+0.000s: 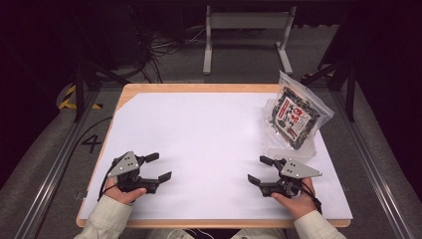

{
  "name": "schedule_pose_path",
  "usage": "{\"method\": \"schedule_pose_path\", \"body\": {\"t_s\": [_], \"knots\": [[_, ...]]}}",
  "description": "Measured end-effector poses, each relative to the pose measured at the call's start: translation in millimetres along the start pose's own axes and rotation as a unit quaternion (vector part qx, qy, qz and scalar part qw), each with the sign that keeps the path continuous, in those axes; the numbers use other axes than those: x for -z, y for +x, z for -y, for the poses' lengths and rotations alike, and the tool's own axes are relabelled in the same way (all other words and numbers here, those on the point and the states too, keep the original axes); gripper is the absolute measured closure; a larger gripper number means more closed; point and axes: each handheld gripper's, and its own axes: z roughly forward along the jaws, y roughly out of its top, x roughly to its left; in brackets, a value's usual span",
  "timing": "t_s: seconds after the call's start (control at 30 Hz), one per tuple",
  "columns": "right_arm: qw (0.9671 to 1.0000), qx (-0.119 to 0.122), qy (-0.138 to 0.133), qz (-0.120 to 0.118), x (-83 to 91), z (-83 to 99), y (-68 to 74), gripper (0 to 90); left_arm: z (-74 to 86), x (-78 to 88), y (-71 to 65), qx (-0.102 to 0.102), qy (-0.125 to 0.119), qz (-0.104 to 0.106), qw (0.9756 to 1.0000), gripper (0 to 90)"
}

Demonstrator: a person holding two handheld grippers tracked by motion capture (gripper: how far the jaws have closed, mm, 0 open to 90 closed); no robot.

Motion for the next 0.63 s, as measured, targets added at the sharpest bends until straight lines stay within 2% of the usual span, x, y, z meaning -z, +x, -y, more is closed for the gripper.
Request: {"method": "schedule_pose_path", "body": {"t_s": [0.63], "knots": [[1.0, 0.0, 0.006, 0.003, -0.9, -0.5, 0.5, 18.9, 1.6, 0.4, -0.3, 0.001, 0.007, 0.001, 1.0, 16.8]]}}
